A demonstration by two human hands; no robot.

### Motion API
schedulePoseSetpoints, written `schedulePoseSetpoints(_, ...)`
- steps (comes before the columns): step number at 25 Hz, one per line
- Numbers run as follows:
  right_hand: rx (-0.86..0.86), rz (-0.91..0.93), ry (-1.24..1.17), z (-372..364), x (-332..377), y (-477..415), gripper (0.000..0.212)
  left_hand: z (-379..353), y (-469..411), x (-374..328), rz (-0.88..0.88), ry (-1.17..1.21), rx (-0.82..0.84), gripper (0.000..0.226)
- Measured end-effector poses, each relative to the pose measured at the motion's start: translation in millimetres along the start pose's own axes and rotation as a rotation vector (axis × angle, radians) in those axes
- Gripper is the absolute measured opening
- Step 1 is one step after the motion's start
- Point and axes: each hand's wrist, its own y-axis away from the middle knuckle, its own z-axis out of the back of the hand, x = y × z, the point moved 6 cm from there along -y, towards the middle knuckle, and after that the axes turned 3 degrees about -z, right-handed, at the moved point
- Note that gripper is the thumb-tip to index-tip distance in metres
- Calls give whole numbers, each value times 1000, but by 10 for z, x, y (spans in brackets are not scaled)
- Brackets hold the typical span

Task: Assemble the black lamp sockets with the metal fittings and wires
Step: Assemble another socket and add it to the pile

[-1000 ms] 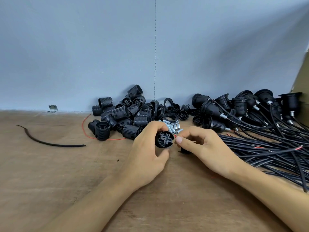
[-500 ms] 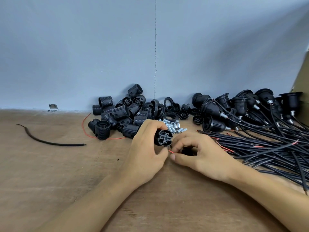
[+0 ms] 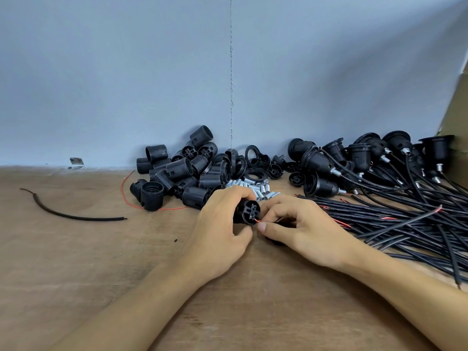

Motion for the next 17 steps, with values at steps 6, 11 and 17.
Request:
schedulePoseSetpoints(6,23,-13,-16,3,-5,0,13,10,-2,-21,-8,3,3,52)
schedulePoseSetpoints(11,32,-24,-12,-7,-16,-4,14,22,-3,-47,4,26,22,49)
schedulePoseSetpoints(17,47,-48,-39,-17,-37,-22,16,36,3,-87,-24,19,46,48)
